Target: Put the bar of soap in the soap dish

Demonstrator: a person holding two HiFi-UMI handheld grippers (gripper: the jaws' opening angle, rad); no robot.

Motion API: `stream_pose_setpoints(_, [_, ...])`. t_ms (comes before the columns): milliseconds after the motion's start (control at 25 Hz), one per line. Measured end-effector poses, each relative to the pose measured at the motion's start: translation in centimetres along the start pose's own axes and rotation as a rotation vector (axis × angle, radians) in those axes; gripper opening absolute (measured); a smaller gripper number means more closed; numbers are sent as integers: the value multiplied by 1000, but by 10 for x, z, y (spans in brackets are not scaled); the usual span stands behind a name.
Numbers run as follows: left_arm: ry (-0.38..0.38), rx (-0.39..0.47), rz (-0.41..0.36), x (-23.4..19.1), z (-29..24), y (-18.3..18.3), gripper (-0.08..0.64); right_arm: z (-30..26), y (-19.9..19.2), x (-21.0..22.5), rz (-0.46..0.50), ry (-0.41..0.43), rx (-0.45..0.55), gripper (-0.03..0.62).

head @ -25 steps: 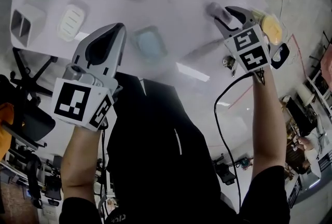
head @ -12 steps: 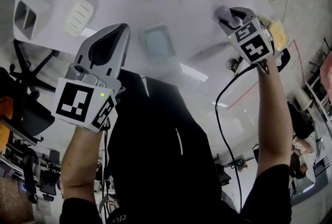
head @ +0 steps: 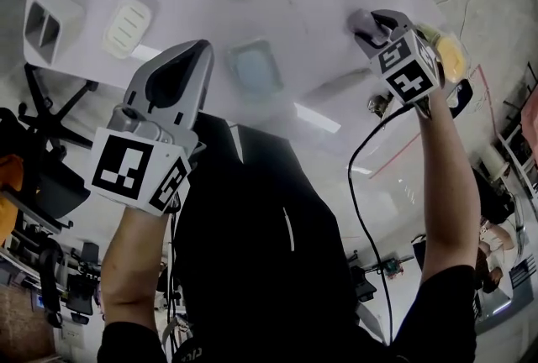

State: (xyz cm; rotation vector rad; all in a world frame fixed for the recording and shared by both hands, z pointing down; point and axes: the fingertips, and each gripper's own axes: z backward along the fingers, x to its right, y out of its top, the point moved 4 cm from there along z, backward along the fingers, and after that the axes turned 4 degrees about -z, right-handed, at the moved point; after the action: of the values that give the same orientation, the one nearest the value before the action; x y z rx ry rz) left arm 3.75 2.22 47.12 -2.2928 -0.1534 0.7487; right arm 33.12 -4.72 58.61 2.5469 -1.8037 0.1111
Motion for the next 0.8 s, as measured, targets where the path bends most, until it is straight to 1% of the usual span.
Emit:
stream_pose_setpoints(120, [0,-22,-19,0,4,0,9,1,-2,-1,-8,-9,35,215])
stream_pose_setpoints(200, [8,-34,-21,-1,7,0,9,3,-3,-1,-35,1,55,213])
stream_pose_setpoints(360, [20,-44,-37,-1,11,3,9,6,-1,-8,-149,71,112,212])
stream_pose_setpoints(480, [19,-46,-40,1,10,5,9,9,1,-12,-178,83,147,212])
stream_pose_setpoints(560, [23,-46,-41,2,9,7,9,13,5,-11,-216,94,188,212])
stream_pose_setpoints(800, [41,-32,-42,13,17,22,9,36,12,-5,-373,156,342,212])
